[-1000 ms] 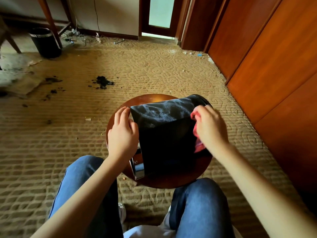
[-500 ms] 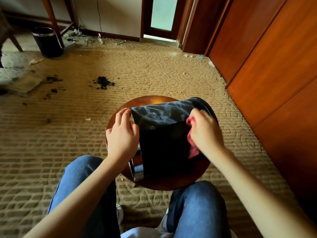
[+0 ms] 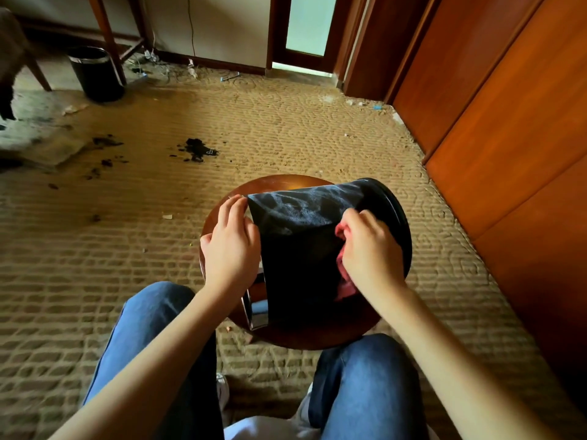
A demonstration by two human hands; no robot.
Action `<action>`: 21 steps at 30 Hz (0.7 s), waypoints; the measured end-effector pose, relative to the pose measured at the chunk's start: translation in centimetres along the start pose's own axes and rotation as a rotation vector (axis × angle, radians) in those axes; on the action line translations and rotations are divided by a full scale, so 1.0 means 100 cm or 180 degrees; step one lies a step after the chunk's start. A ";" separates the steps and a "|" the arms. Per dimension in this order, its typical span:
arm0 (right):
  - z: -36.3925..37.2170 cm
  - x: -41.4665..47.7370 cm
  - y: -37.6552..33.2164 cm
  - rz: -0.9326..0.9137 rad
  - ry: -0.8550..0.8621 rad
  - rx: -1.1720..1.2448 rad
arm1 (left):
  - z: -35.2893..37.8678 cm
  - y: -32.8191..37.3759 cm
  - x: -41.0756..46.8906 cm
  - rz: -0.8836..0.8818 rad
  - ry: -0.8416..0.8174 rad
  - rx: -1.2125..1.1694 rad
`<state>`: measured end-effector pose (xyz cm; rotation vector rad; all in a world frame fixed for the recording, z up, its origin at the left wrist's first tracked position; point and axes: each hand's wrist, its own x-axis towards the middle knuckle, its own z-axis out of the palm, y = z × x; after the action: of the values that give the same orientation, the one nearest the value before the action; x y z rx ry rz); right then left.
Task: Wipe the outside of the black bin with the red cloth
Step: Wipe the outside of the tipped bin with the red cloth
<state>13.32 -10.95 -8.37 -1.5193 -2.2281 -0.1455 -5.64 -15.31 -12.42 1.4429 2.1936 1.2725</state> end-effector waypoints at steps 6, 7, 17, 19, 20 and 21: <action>-0.008 0.070 0.043 0.0955 -0.0416 0.0059 | -0.003 0.001 -0.007 0.0097 0.0001 0.0088; -0.007 0.064 0.038 0.0830 -0.0314 0.0033 | -0.003 0.001 -0.003 0.0070 -0.0004 0.0067; -0.001 0.021 0.025 0.0261 0.0075 0.0041 | -0.001 -0.001 -0.006 0.0066 -0.0007 -0.0007; -0.003 0.053 0.043 0.0792 -0.0096 0.0025 | -0.002 0.000 -0.011 0.0059 -0.0003 0.0039; -0.004 0.061 0.046 0.0881 -0.0173 0.0014 | -0.002 0.001 -0.011 0.0071 0.0007 0.0058; -0.005 0.062 0.043 0.0830 -0.0166 -0.0031 | -0.003 0.001 -0.009 0.0073 0.0009 0.0066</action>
<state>15.52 -4.04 -6.02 -1.8203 -2.0461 -0.0373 -5.28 -16.23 -12.46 1.4789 2.2045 1.2636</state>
